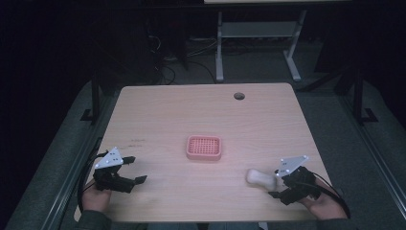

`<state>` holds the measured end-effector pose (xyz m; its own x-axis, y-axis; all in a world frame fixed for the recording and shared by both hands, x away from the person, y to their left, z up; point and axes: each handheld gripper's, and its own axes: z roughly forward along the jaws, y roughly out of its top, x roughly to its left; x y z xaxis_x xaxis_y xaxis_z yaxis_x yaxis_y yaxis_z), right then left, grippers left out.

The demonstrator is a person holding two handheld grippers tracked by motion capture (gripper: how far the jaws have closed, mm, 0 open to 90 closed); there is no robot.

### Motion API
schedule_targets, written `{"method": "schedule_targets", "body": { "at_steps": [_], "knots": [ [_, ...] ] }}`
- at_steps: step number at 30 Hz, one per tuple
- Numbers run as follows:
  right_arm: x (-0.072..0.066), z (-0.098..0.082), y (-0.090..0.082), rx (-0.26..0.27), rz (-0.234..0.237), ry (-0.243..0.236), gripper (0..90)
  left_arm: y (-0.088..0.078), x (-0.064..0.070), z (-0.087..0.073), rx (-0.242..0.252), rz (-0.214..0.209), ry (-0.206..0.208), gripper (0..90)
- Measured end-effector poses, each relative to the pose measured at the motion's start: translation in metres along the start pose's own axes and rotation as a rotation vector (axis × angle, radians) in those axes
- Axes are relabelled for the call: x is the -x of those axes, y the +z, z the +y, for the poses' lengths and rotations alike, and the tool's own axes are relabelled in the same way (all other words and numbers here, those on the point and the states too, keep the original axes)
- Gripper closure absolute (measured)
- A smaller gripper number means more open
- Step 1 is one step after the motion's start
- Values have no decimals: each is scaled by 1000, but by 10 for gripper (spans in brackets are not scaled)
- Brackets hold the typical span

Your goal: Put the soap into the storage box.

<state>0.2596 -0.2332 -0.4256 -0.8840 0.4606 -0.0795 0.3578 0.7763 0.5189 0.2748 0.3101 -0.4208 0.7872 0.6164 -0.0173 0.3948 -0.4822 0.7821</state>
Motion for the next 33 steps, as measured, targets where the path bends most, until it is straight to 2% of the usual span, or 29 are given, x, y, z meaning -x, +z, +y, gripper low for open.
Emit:
{"method": "schedule_targets", "body": {
  "at_steps": [10,33],
  "knots": [
    [5,17,9,-42,13,-24,258,0,0,0,-1,-1,5,148],
    [13,37,34,-133,39,-62,324,0,0,0,2,-3,2,148]
  ]
}}
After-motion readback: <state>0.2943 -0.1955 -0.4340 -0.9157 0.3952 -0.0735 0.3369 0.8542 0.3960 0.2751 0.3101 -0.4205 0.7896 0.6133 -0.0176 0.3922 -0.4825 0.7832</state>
